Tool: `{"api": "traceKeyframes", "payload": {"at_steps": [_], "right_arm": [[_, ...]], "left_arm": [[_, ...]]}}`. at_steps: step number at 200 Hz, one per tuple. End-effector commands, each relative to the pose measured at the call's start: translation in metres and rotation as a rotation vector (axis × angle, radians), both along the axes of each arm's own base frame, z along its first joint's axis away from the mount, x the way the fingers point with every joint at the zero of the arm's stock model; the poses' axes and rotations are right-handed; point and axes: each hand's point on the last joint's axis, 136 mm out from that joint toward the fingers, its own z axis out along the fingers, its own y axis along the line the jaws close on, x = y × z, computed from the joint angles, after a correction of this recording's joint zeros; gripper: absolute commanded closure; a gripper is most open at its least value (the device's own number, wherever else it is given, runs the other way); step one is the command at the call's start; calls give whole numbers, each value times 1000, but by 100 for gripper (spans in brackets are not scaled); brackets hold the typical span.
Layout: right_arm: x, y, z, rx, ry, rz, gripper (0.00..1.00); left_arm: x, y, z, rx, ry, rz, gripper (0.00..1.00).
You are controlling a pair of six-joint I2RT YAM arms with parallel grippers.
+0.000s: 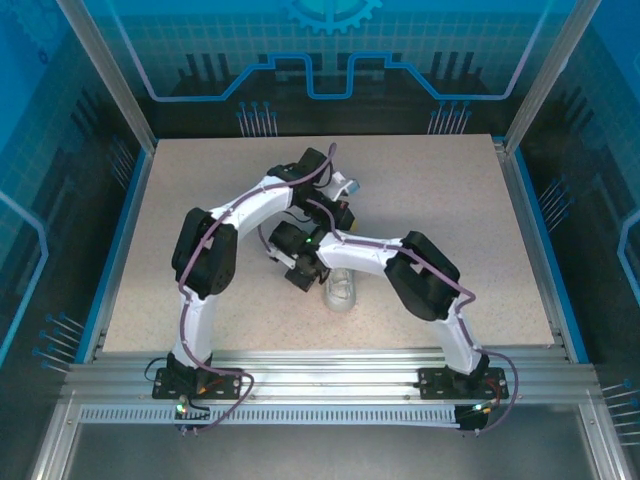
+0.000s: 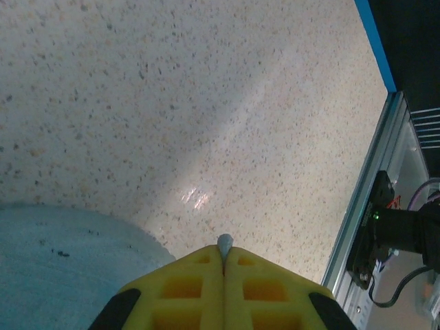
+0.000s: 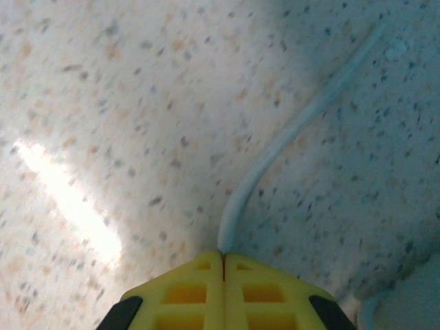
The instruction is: Tie the shoes
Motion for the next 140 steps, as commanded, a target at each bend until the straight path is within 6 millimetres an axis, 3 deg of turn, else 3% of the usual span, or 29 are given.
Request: {"api": "traceKeyframes", "payload": {"at_steps": [1, 50, 140], "right_arm": [[7, 18, 42, 121, -134, 54, 100], [-4, 20, 77, 308, -219, 84, 100], [-20, 16, 131, 593, -266, 34, 100]], "left_arm": [[0, 1, 22, -50, -52, 28, 100], [1, 8, 26, -90, -43, 51, 100], [9, 24, 55, -160, -155, 98, 100]]}}
